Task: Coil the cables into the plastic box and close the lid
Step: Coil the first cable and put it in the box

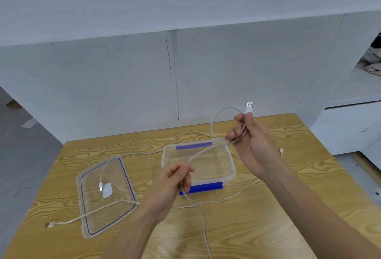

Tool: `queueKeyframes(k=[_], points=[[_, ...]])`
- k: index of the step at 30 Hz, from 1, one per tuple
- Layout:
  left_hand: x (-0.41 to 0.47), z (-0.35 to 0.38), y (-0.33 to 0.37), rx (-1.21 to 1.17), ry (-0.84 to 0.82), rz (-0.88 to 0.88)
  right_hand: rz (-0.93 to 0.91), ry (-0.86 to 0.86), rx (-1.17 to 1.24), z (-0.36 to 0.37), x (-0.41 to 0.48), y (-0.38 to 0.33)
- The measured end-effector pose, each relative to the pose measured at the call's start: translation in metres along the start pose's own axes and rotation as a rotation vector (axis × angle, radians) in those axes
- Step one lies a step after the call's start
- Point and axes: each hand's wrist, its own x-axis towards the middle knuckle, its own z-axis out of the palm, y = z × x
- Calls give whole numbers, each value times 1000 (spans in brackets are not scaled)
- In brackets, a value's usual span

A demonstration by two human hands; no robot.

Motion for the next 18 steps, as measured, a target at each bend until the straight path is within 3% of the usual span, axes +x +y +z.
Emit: queueKeyframes(k=[4, 10, 15, 18], points=[[10, -20, 18, 77, 29, -92, 50, 0, -92, -9, -1, -2], [13, -52, 37, 98, -249, -308, -32, -72, -309, -18, 1, -3], [13, -33, 52, -371, -80, -290, -49, -112, -430, -14, -7, 7], [6, -2, 61, -554, -25, -158, -65, -111, -456, -10, -10, 20]])
